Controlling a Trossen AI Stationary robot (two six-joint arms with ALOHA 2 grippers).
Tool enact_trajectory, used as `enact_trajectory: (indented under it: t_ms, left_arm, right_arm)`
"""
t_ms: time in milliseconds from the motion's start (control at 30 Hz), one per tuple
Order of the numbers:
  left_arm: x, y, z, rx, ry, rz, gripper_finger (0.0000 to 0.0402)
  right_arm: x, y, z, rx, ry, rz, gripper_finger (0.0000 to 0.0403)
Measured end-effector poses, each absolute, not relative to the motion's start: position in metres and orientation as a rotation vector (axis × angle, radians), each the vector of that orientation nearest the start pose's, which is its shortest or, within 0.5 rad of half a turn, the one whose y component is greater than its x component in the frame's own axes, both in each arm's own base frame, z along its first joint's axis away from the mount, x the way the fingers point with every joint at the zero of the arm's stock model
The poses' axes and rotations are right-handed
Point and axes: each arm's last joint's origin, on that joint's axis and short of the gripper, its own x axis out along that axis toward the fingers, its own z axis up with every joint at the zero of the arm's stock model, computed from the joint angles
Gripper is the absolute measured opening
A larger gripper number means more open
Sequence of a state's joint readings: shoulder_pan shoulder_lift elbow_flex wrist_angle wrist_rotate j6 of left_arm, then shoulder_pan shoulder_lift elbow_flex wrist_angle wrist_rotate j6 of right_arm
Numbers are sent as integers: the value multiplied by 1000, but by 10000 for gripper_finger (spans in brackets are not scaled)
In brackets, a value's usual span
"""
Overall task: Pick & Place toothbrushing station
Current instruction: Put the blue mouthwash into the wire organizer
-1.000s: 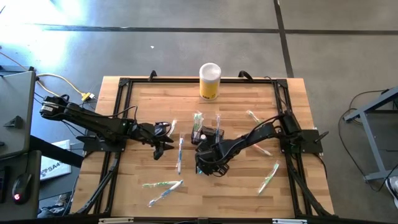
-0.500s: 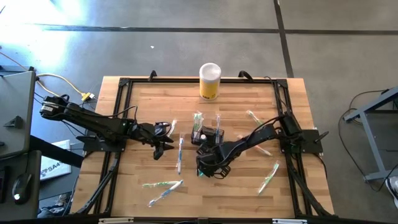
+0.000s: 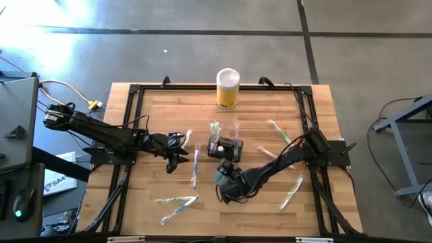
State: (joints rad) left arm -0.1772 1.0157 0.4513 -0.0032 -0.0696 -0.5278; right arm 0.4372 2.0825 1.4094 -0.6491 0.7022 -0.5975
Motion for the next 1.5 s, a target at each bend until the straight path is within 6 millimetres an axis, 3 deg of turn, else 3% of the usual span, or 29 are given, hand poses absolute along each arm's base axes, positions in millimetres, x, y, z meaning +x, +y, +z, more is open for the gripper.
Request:
enact_trajectory:
  t_ms: [333, 633, 767, 1167, 1500]
  left_arm:
    - [199, -34, 196, -443, 576, 47, 161]
    - [199, -33, 195, -439, 576, 46, 161]
    - [199, -34, 193, -435, 588, 50, 161]
    - [206, -35, 181, -422, 648, 69, 161]
    - [209, -35, 186, -441, 589, 51, 161]
  right_arm:
    - [369, 163, 152, -1464, 1129, -121, 86]
    - [376, 182, 188, -1731, 1065, -345, 86]
    - [375, 185, 201, -1757, 1059, -369, 86]
    - [341, 155, 247, -1868, 1209, -261, 86]
    - [353, 118, 246, -1905, 1366, -213, 103]
